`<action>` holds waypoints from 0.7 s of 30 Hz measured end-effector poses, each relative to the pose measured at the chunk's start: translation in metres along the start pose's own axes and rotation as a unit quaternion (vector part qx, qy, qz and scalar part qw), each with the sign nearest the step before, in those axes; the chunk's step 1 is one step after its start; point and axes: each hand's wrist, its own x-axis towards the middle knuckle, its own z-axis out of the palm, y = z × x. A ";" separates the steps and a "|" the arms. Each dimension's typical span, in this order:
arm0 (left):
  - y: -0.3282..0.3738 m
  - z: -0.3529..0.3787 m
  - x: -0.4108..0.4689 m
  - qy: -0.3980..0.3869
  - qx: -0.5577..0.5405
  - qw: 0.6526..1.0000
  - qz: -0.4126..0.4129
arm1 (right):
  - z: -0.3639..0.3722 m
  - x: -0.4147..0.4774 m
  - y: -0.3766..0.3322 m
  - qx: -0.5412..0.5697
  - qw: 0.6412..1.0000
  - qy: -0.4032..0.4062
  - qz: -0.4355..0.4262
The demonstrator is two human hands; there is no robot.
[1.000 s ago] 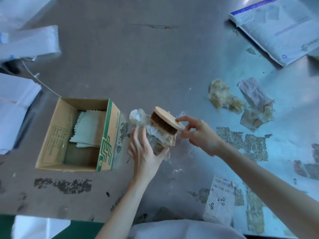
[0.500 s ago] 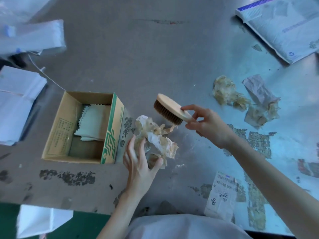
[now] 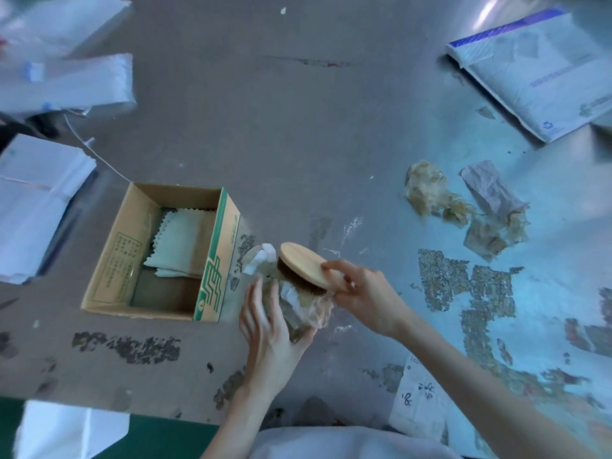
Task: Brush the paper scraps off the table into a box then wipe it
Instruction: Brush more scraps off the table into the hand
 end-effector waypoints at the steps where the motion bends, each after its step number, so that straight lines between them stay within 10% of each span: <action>1: -0.001 0.000 -0.002 -0.001 0.000 1.000 0.000 | 0.001 -0.006 0.003 0.008 1.000 -0.004 0.002; 11: 0.000 -0.006 -0.016 0.003 -0.005 1.000 0.014 | -0.024 0.003 -0.005 0.082 0.994 0.075 0.003; 21: 0.007 0.001 -0.018 -0.012 0.052 0.999 0.005 | -0.008 0.057 -0.046 -0.114 0.991 -0.031 -0.059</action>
